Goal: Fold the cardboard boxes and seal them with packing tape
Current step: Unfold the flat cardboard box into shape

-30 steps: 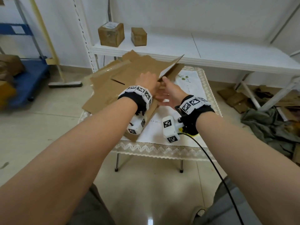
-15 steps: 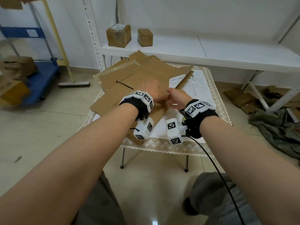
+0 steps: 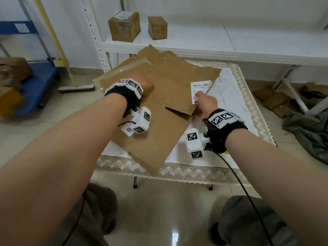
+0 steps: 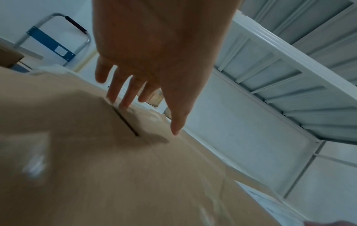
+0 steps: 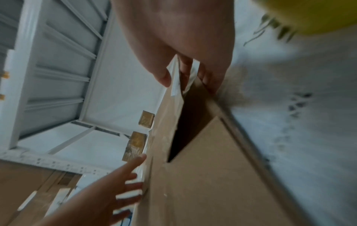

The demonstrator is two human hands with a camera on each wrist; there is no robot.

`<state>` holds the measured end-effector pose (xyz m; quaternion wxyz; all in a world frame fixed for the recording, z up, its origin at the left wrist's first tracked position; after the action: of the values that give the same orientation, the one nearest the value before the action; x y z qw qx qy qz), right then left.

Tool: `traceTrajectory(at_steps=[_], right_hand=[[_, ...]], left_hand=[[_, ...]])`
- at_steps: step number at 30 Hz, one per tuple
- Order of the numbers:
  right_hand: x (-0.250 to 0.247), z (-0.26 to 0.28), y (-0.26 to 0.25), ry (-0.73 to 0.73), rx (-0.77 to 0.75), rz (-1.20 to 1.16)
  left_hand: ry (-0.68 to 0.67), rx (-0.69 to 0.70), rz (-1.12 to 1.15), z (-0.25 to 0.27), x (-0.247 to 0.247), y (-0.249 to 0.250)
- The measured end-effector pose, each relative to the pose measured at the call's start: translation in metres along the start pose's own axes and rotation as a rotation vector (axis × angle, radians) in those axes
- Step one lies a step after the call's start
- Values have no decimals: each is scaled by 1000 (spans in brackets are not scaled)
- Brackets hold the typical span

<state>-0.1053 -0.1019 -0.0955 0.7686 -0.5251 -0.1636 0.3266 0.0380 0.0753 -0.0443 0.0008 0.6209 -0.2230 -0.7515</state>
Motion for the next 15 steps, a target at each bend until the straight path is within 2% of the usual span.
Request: traceTrajectory(at_steps=[2, 5, 9, 12, 15], right_hand=[[2, -16, 5, 7, 26, -48], [6, -14, 7, 25, 42, -95], [9, -3, -2, 31, 75, -190], [9, -1, -15, 11, 46, -264], [9, 1, -19, -84, 50, -401]], left_hand=[[6, -8, 15, -16, 1, -6], [89, -84, 105, -24, -1, -10], [33, -132, 426, -26, -11, -22], [14, -100, 702, -24, -31, -26], [-1, -49, 1044, -16, -54, -26]])
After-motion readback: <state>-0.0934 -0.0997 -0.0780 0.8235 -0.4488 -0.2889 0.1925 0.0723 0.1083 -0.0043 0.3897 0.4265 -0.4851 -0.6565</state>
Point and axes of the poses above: each hand's wrist, its own z-axis away from the middle knuckle, its own x-axis out of the palm, y = z × x, the point moved 1 cm from there along -z, towards the middle knuckle
